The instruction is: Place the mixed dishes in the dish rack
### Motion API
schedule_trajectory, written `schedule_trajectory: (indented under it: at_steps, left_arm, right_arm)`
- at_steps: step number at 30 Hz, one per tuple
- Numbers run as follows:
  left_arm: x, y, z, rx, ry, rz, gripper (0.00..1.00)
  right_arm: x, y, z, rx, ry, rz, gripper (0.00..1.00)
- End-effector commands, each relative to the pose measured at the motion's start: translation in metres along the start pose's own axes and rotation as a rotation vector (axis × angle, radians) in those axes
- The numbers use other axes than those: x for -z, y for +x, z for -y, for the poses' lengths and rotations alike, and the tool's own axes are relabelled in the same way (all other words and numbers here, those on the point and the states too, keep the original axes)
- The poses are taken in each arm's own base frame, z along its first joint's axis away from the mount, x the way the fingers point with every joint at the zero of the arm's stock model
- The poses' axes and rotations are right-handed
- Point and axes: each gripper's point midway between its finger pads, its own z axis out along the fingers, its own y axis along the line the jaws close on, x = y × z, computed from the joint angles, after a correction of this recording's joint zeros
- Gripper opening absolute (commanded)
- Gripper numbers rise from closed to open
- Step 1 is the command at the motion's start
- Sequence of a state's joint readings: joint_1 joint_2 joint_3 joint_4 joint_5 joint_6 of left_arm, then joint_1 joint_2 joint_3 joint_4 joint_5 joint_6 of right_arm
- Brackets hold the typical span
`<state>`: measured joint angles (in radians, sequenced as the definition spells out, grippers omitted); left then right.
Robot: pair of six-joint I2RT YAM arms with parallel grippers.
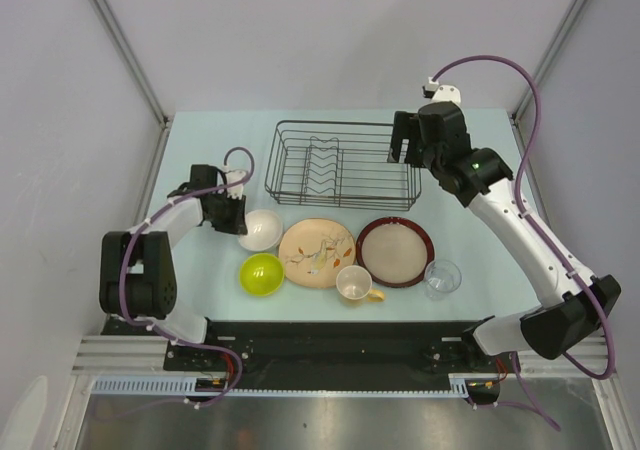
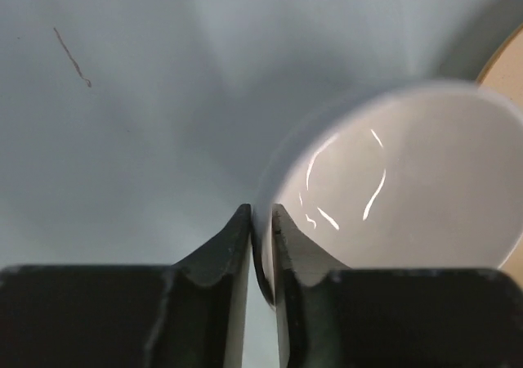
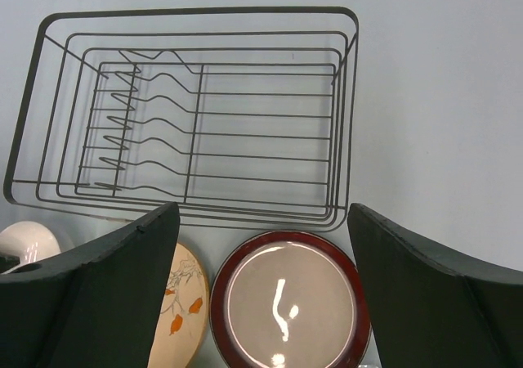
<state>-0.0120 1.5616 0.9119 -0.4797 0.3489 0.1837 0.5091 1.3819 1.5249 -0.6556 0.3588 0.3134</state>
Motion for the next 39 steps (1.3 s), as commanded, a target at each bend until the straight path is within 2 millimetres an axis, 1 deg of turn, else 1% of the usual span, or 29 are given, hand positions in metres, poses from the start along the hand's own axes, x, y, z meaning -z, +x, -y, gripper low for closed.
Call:
schedule_trajectory:
  at_steps: [1, 3, 8, 9, 11, 12, 15, 16, 18, 19, 20, 21, 22, 23, 24, 25, 26, 27, 28, 30, 31, 32, 33, 34, 35, 36, 37, 38, 39]
  left_arm:
    - [-0.001, -0.008, 0.005, -0.008, 0.018, 0.025, 0.12]
    - [0.002, -0.010, 0.001, -0.011, -0.008, 0.030, 0.00]
    - [0.048, -0.054, -0.011, -0.083, -0.142, 0.147, 0.00]
    - [0.062, -0.070, -0.013, -0.105, -0.173, 0.189, 0.00]
    - [0.085, -0.084, -0.020, -0.128, -0.247, 0.223, 0.01]
    - [0.102, -0.104, -0.020, -0.140, -0.272, 0.271, 0.00]
    - [0.132, -0.126, -0.023, -0.156, -0.338, 0.301, 0.00]
    - [0.150, -0.145, -0.017, -0.176, -0.357, 0.335, 0.00]
    - [0.177, -0.171, -0.019, -0.199, -0.446, 0.376, 0.00]
    - [0.180, -0.182, -0.008, -0.228, -0.461, 0.392, 0.00]
    - [0.191, -0.190, -0.014, -0.241, -0.563, 0.395, 0.00]
    - [0.196, -0.208, -0.013, -0.263, -0.615, 0.412, 0.00]
    - [0.193, -0.219, 0.004, -0.314, -0.642, 0.419, 0.00]
    - [0.194, -0.228, 0.004, -0.372, -0.717, 0.401, 0.00]
    - [0.204, -0.244, 0.001, -0.380, -0.833, 0.435, 0.00]
    - [0.192, -0.256, 0.015, -0.437, -0.878, 0.431, 0.00]
    - [0.193, -0.265, 0.020, -0.513, -0.934, 0.418, 0.00]
    - [0.205, -0.281, 0.025, -0.507, -1.000, 0.461, 0.00]
    - [0.178, -0.289, 0.034, -0.559, -1.006, 0.417, 0.00]
    - [0.179, -0.312, 0.043, -0.593, -1.062, 0.428, 0.00]
    - [0.177, -0.317, 0.045, -0.599, -1.112, 0.416, 0.00]
    - [0.159, -0.322, 0.043, -0.664, -1.154, 0.356, 0.00]
    - [0.166, -0.336, 0.047, -0.648, -1.184, 0.408, 0.00]
    - [0.168, -0.340, 0.049, -0.677, -1.225, 0.385, 0.00]
    - [0.150, -0.344, 0.049, -0.703, -1.243, 0.356, 0.01]
    - [0.158, -0.356, 0.056, -0.690, -1.262, 0.397, 0.00]
    - [0.155, -0.360, 0.058, -0.712, -1.284, 0.374, 0.00]
    - [0.137, -0.363, 0.057, -0.734, -1.292, 0.344, 0.00]
    - [0.141, -0.370, 0.061, -0.726, -1.306, 0.358, 0.00]
  right_arm:
    - [0.008, -0.011, 0.004, -0.032, 0.003, 0.031, 0.89]
    - [0.007, -0.011, 0.006, -0.032, 0.006, 0.030, 0.88]
    - [0.005, -0.006, 0.011, -0.031, 0.015, 0.009, 0.88]
    - [0.005, -0.006, 0.012, -0.032, 0.015, 0.008, 0.88]
    - [0.003, -0.002, 0.013, -0.033, 0.014, -0.003, 0.88]
    - [0.002, -0.001, 0.013, -0.034, 0.013, -0.007, 0.88]
    - [0.001, 0.003, 0.014, -0.040, 0.009, -0.015, 0.88]
    - [0.001, 0.003, 0.014, -0.047, 0.005, -0.018, 0.88]
    - [0.000, 0.008, 0.014, -0.051, 0.004, -0.029, 0.88]
    - [0.001, 0.008, 0.015, -0.053, 0.001, -0.031, 0.88]
    - [-0.001, 0.011, 0.016, -0.061, 0.004, -0.039, 0.87]
    - [0.002, 0.011, 0.017, -0.065, 0.004, -0.035, 0.87]
    - [0.003, 0.012, 0.016, -0.069, -0.001, -0.039, 0.87]
    - [0.002, 0.013, 0.019, -0.082, 0.004, -0.042, 0.87]
    - [0.006, 0.012, 0.021, -0.089, 0.000, -0.037, 0.87]
    - [0.007, 0.013, 0.021, -0.092, -0.003, -0.037, 0.87]
    - [0.009, 0.012, 0.025, -0.098, 0.002, -0.035, 0.87]
    - [0.010, 0.014, 0.027, -0.105, 0.007, -0.039, 0.87]
    - [0.016, 0.011, 0.029, -0.115, 0.003, -0.025, 0.87]
    - [0.018, 0.015, 0.040, -0.137, 0.021, -0.031, 0.86]
    - [0.026, 0.012, 0.043, -0.155, 0.012, -0.016, 0.86]
    - [0.029, 0.014, 0.046, -0.164, 0.012, -0.017, 0.86]
    - [0.031, 0.014, 0.054, -0.181, 0.023, -0.010, 0.86]
    - [0.033, 0.020, 0.057, -0.189, 0.020, -0.022, 0.86]
    - [0.041, 0.019, 0.059, -0.195, 0.014, -0.009, 0.86]
    - [0.043, 0.022, 0.063, -0.195, 0.019, -0.012, 0.86]
    - [0.044, 0.028, 0.068, -0.196, 0.030, -0.023, 0.86]
    - [0.050, 0.028, 0.071, -0.201, 0.029, -0.014, 0.86]
    - [0.050, 0.031, 0.074, -0.204, 0.034, -0.017, 0.86]
